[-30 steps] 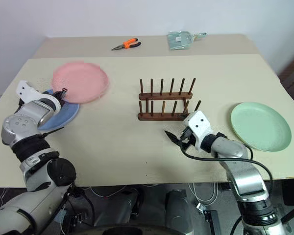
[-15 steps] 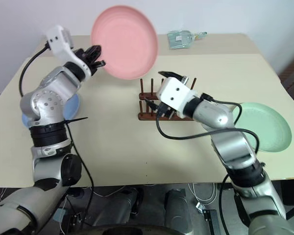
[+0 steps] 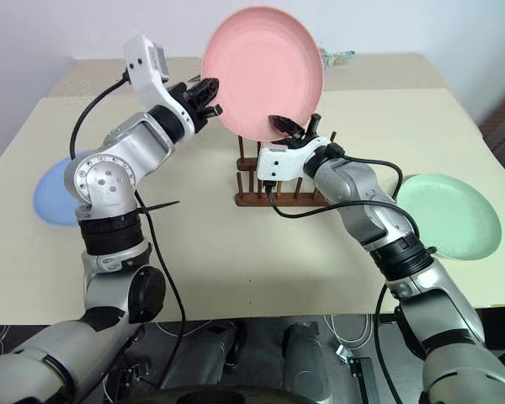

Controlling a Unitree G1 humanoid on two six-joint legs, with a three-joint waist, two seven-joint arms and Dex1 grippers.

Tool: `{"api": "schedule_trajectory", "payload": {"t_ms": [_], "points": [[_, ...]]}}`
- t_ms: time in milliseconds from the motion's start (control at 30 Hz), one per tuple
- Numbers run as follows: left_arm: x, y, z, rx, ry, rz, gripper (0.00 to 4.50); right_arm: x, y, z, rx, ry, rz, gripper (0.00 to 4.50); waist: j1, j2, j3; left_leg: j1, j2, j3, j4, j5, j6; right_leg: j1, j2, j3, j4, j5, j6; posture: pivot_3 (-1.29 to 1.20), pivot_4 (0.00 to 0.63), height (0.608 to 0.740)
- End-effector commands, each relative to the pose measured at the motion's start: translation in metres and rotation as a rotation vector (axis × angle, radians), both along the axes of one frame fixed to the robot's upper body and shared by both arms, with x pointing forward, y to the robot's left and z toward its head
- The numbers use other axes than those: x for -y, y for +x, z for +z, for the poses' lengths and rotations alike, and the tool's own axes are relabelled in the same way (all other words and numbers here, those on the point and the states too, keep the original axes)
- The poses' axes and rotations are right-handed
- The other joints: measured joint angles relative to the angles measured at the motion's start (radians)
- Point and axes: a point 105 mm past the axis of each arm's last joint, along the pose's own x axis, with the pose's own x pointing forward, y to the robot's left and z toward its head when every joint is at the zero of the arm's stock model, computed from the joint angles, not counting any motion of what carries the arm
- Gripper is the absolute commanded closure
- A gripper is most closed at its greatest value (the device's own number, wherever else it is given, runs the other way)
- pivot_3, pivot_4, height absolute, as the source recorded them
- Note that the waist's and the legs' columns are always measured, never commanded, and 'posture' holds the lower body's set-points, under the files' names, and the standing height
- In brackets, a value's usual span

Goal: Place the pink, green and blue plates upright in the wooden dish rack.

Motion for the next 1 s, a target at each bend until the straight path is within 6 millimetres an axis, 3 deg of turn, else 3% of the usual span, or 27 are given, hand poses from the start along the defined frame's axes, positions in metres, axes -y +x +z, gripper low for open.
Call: {"api": "schedule_trajectory", "payload": {"t_ms": [33,133,233,367,500,567,667,867,1000], "points": [[0.004,-0.010,0.017,0.058,-0.045,-0.038,4.14,0.001,-0.002,0.019,0.121,-0.007,-0.005,4.49,0.002,0.000,0.000,0.000,0.000,0.000,0.000,0.000,0.000,0.000,0.000,0.000,0.000,0.000,0.000,0.00,0.150,0.720],[-0.007,-0.007,0.028,0.076,-0.153,-0.006,2.90,0.005,-0.003,0.017,0.137,-0.006,-0.016,4.50,0.005,0.000,0.000,0.000,0.000,0.000,0.001,0.000,0.000,0.001,0.000,0.000,0.000,0.000,0.000,0.00,0.150,0.720],[-0.037,0.000,0.040,0.144,-0.167,0.136,1.42,0.018,-0.008,0.024,0.127,0.091,-0.035,4.50,0.004,0.000,0.000,0.000,0.000,0.000,0.002,0.001,-0.001,0.001,0.000,0.000,0.000,0.001,0.000,0.00,0.150,0.720],[-0.079,0.010,0.032,0.251,0.158,0.358,1.42,0.038,-0.023,0.034,0.021,0.339,-0.002,4.50,-0.003,0.000,0.000,0.000,0.001,0.000,0.000,0.001,-0.001,0.000,0.001,0.001,0.000,0.002,-0.001,0.00,0.150,0.720],[-0.090,0.012,0.006,0.284,0.365,0.354,1.42,0.059,-0.042,0.053,-0.144,0.717,0.092,4.50,0.001,0.001,0.000,0.001,0.002,0.000,-0.001,0.001,-0.001,0.000,0.003,0.001,0.000,0.002,-0.002,0.00,0.150,0.720],[-0.081,0.006,-0.009,0.316,0.431,0.257,1.42,0.071,-0.051,0.058,-0.289,0.918,0.150,4.50,0.004,0.001,0.000,0.001,0.002,0.000,0.000,0.001,-0.001,0.001,0.003,0.001,0.000,0.003,-0.002,0.00,0.150,0.720],[-0.042,-0.021,-0.040,0.370,0.506,-0.073,1.42,0.071,-0.074,0.057,-0.525,1.110,0.298,4.50,0.005,0.001,0.000,0.000,0.001,-0.002,0.001,0.001,0.000,0.003,0.004,0.001,-0.003,0.004,-0.002,0.00,0.150,0.720],[-0.010,-0.055,-0.060,0.394,0.469,-0.372,1.42,0.077,-0.083,0.044,-0.671,1.206,0.286,4.50,0.000,0.002,0.000,0.000,0.004,-0.002,0.001,-0.003,0.006,0.001,0.003,0.002,-0.003,0.006,-0.005,0.00,0.150,0.720],[-0.002,-0.068,-0.065,0.392,0.464,-0.459,1.42,0.083,-0.083,0.038,-0.704,1.249,0.263,4.50,-0.002,0.006,-0.001,0.000,0.006,0.000,0.000,-0.003,0.006,0.000,0.004,0.002,-0.004,0.006,-0.005,0.00,0.150,0.720]]}}
